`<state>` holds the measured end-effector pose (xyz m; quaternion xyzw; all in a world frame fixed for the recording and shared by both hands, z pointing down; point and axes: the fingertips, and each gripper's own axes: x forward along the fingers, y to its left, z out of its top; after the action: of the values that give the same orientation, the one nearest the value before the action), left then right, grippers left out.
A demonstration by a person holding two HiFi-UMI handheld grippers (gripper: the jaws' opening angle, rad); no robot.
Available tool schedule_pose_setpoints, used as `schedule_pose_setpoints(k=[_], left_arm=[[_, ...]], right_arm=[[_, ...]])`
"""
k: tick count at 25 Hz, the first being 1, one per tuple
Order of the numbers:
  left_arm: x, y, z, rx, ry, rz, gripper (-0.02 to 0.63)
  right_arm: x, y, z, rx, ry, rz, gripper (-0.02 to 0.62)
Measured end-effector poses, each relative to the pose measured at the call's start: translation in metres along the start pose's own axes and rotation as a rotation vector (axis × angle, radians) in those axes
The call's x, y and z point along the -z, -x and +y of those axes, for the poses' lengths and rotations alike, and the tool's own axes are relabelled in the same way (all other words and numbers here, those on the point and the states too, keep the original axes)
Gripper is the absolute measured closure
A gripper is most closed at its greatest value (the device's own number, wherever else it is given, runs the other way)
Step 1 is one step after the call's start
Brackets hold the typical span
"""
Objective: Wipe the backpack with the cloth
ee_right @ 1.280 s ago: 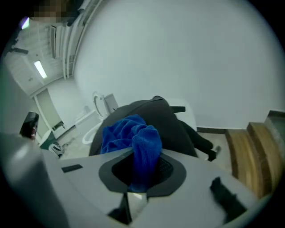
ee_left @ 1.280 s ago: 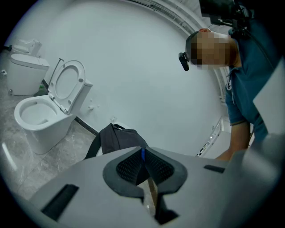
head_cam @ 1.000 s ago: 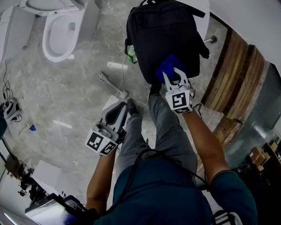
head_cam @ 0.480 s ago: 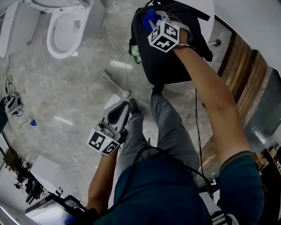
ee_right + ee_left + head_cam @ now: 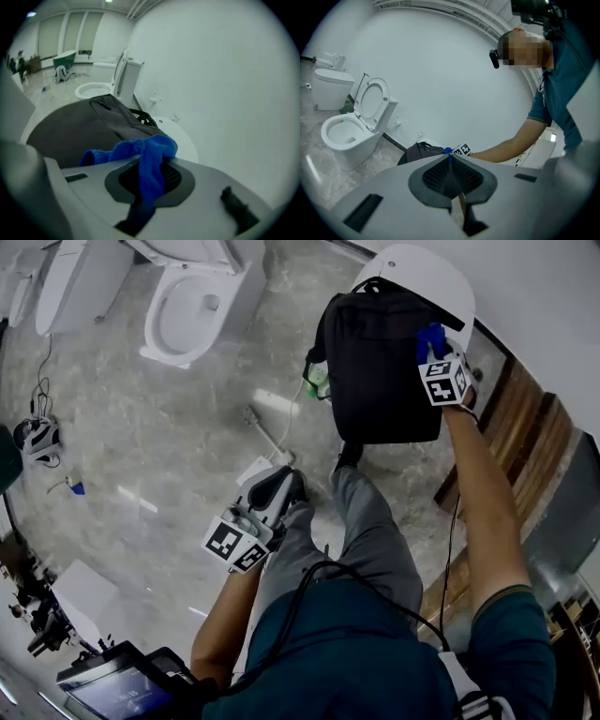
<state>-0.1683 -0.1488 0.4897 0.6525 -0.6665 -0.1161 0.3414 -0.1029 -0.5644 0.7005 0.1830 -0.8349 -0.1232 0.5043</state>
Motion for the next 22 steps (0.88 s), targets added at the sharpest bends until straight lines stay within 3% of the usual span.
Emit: schedule_pose_setpoints(k=[4,7,10,13,16,18,20,22], left_arm=[[-0.013,0.003,-0.022,0.029,-0.026,0.008,0.578],[-0.021,0.005,-0.040,0.050,-0.042,0.012,0.578],[-0.022,0.007,-0.058,0.083,-0.050,0.011,0.578],[-0.025,0.020,-0.071,0.115,-0.079,0.006,0.578],[-0.028,0.045,-0.079,0.129,-0.098,0.004,0.578],[-0.029,0.060,-0.080,0.126,-0.118,-0.002,0.578],[-0.034,0.073,-0.080,0.125,-0.147,-0.023,0.578],[-0.043,0.085,-0.078,0.127,-0.179,-0.051,0.578]], right_arm=[[0.027,0.034,0.038,-0.017,-0.276,-0.018,0.560],[0.035,0.053,0.068,-0.050,-0.408,-0.017,0.560],[0.052,0.067,0.090,-0.088,-0.471,0.020,0.560],[0.064,0.082,0.101,-0.100,-0.466,0.094,0.560],[0.081,0.102,0.140,-0.233,-0.470,0.236,0.560],[0.106,0.111,0.172,-0.329,-0.544,0.335,0.560],[0.115,0.125,0.180,-0.347,-0.671,0.323,0.560],[0.104,0.146,0.174,-0.342,-0.753,0.232,0.560]])
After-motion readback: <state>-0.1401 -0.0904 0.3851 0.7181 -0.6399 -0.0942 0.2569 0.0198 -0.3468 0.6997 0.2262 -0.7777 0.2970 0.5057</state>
